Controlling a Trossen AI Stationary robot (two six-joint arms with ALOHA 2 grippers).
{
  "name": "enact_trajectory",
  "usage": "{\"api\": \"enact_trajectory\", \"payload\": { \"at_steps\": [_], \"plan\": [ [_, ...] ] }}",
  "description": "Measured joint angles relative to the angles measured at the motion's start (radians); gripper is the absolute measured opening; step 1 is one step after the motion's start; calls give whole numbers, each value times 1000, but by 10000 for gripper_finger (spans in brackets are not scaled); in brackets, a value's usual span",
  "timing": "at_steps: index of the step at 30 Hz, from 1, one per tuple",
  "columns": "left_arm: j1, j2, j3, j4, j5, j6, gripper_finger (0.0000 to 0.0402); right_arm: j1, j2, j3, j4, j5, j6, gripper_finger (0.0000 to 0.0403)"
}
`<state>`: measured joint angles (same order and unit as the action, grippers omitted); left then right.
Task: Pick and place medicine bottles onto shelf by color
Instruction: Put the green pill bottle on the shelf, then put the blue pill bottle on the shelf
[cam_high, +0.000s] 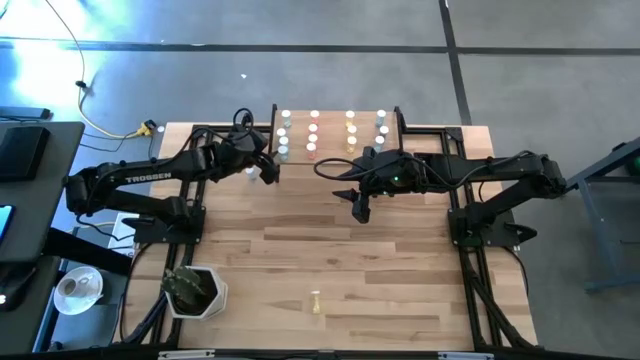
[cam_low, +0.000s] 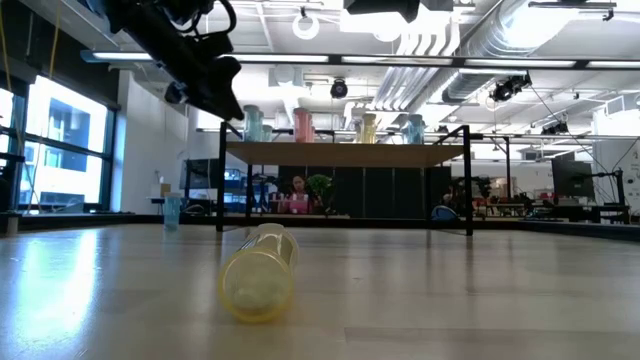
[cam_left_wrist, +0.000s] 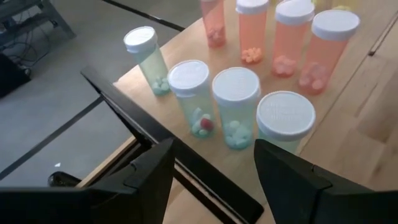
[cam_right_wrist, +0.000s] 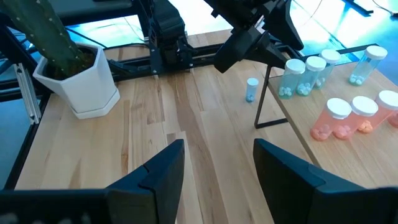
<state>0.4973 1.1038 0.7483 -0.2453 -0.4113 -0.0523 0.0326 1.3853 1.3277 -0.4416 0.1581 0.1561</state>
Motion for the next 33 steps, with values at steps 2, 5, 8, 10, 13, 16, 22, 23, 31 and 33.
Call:
{"api": "enact_trajectory", "payload": {
  "at_steps": [2,5,8,10,13,16,22,23,31,33],
  "plan": [
    [0,0,0,4,10,2,209,0,0,0,0,0,0,184],
    [0,0,0,4,2,3,209,0,0,0,0,0,0,184],
    [0,0,0,4,-1,3,209,0,0,0,0,0,0,184],
    [0,0,0,3,-2,3,209,0,0,0,0,0,0,184],
    [0,-6,0,-3,-12,3,209,0,0,0,0,0,0,184],
    [0,-29,-1,-17,-23,3,209,0,0,0,-4,0,2,184],
    [0,-87,-1,-28,-22,4,209,0,0,0,-6,0,20,184],
    [0,-93,-1,-28,-21,3,209,0,0,0,-6,0,20,184],
    [-3,-149,-1,-29,58,19,209,1,0,0,-7,0,28,184],
    [-3,-171,-1,-29,113,18,209,1,0,0,-10,-1,42,184]
  ]
}}
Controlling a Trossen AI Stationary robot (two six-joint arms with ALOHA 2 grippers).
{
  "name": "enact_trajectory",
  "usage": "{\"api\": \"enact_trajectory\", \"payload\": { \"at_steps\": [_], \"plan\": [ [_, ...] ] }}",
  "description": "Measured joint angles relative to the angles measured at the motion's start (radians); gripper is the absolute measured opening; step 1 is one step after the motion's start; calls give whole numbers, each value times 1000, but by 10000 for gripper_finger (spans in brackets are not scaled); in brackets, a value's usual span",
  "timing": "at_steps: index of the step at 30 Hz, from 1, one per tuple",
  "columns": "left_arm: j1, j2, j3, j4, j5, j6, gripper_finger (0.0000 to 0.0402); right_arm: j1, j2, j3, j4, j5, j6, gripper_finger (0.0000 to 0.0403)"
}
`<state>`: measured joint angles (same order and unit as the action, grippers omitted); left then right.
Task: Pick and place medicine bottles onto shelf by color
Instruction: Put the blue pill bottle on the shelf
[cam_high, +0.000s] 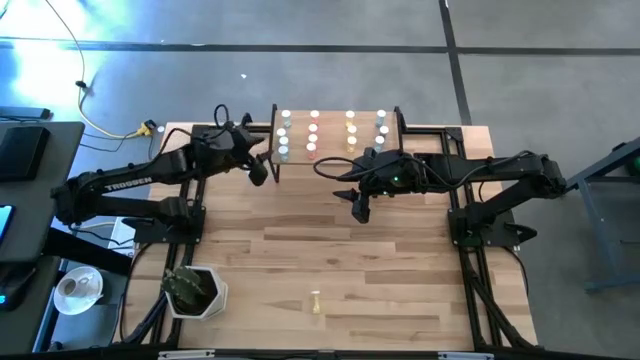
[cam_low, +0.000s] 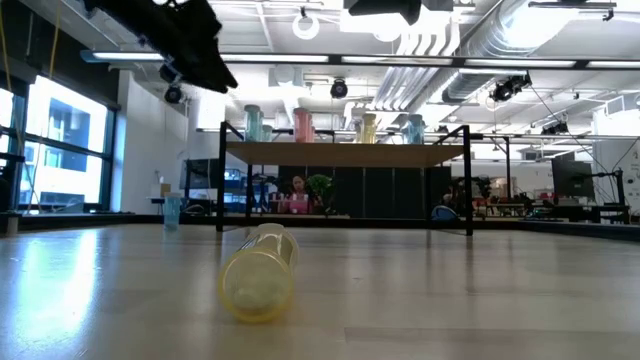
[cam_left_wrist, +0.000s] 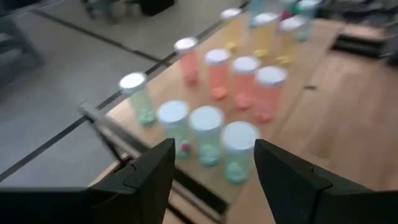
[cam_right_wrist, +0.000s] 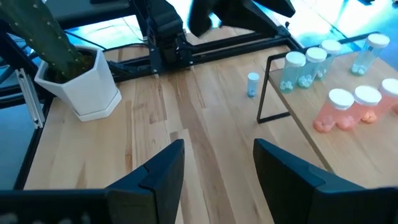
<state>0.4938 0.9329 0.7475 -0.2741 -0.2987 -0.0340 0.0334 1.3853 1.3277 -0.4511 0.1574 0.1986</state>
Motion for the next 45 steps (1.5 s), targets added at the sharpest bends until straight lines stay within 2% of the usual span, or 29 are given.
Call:
{"api": "enact_trajectory", "payload": {
  "at_steps": [6,12,15,18,25,45],
  "plan": [
    [-36,-77,0,-6,164,-16,209,5,5,0,-30,0,77,184],
    [-134,-163,0,-89,185,-28,209,39,50,0,-29,0,166,184],
    [-189,-198,-36,-62,185,-55,209,61,79,0,-13,0,196,184],
    [-233,-223,-94,-33,164,-88,209,85,106,0,15,1,204,184],
    [-287,-238,-200,-19,42,-128,209,120,142,0,15,1,204,184],
    [-293,-240,-450,-14,-51,-275,209,97,142,0,80,41,132,184]
  ]
}}
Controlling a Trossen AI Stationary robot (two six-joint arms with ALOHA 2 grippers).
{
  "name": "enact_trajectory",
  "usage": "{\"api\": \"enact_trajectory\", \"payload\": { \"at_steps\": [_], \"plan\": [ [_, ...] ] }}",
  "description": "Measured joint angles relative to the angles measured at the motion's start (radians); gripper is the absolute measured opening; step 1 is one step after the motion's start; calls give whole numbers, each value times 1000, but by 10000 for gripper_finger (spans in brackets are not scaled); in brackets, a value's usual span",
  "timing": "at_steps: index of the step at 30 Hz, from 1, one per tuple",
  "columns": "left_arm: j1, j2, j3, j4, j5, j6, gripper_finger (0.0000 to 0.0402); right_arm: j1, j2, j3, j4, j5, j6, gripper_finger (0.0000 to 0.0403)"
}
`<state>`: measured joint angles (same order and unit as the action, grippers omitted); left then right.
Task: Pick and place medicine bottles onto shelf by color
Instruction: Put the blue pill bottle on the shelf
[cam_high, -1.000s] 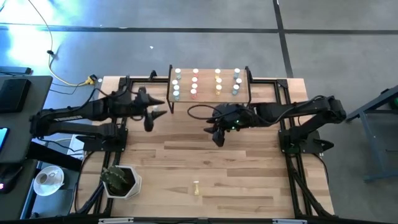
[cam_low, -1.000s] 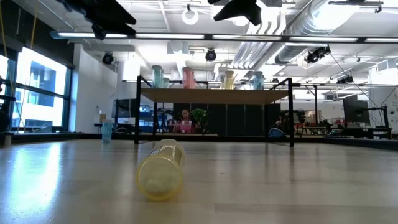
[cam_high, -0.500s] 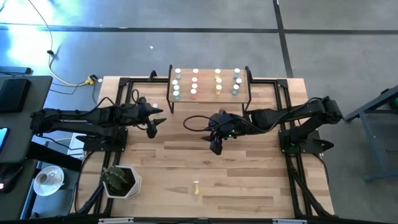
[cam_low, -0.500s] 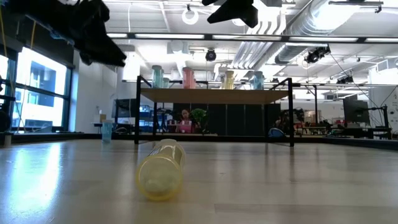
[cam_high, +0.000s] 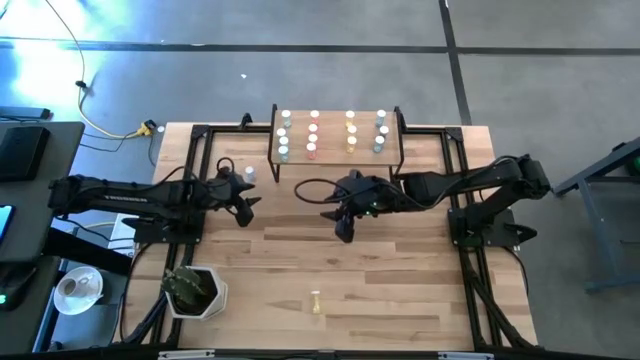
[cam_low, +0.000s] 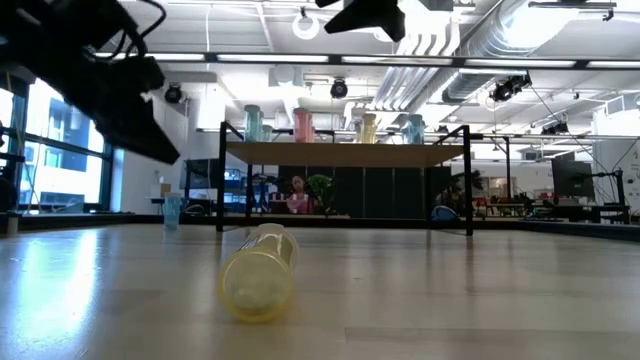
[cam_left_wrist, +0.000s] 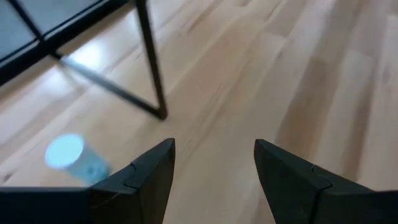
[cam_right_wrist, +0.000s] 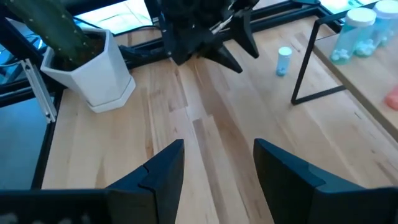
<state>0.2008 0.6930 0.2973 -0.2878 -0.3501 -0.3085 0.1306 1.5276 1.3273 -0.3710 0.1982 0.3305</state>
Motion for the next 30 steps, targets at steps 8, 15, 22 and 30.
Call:
{"api": "enact_trajectory", "payload": {
  "at_steps": [8,15,22,30],
  "plan": [
    [0,0,-87,1,-113,-6,209,-34,0,0,0,0,-23,184],
    [7,0,-139,0,-303,-94,209,-39,0,0,-13,-1,-48,184],
    [52,0,-138,58,-256,-160,210,-39,-1,0,-13,-5,-104,184],
    [140,26,-138,62,-208,-258,210,-39,-1,-1,-13,-5,-128,184]
  ]
}}
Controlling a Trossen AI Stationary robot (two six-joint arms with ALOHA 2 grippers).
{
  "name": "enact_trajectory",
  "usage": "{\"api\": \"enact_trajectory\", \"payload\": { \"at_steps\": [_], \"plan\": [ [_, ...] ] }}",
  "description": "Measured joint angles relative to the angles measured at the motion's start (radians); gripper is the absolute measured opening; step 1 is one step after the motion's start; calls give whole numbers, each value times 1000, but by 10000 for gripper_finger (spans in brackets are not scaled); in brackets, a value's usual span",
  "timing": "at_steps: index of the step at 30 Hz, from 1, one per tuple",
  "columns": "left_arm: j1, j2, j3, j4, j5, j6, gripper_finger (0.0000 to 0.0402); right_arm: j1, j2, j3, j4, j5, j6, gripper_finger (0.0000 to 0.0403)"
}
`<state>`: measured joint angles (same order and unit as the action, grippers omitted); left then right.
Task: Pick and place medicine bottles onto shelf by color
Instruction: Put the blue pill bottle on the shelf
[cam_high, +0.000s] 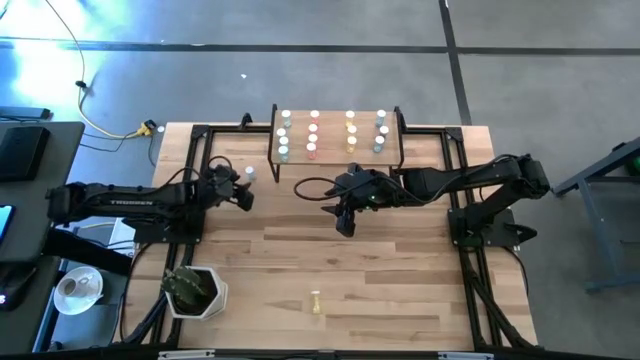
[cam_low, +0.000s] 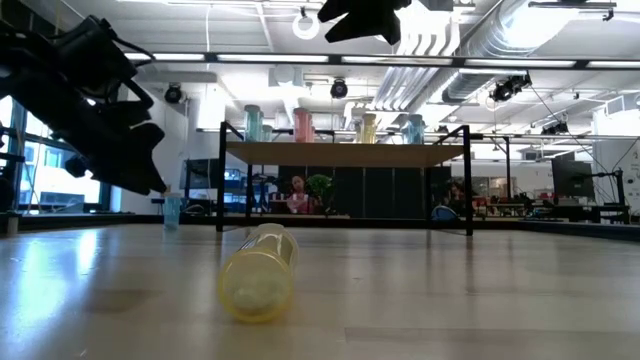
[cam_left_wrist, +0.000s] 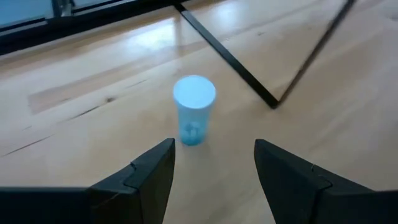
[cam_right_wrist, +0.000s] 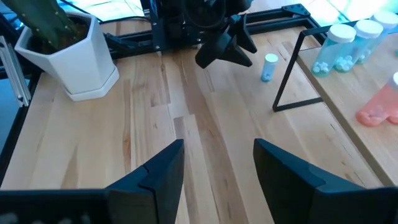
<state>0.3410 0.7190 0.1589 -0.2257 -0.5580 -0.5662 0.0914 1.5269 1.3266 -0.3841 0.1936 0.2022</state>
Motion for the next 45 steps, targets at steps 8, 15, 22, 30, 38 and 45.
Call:
{"api": "enact_trajectory", "payload": {
  "at_steps": [8,15,22,30,38,45],
  "plan": [
    [40,48,0,56,57,23,210,0,0,0,0,0,25,184],
    [40,121,1,116,52,-16,210,0,0,0,0,1,52,184],
    [40,195,1,122,7,-125,210,0,0,0,1,1,68,184],
    [72,266,1,201,-10,-85,210,0,0,0,65,5,70,184],
    [146,353,2,285,31,-24,210,0,0,0,97,4,68,184],
    [190,436,2,390,54,8,209,0,0,0,97,4,67,184]
  ]
}}
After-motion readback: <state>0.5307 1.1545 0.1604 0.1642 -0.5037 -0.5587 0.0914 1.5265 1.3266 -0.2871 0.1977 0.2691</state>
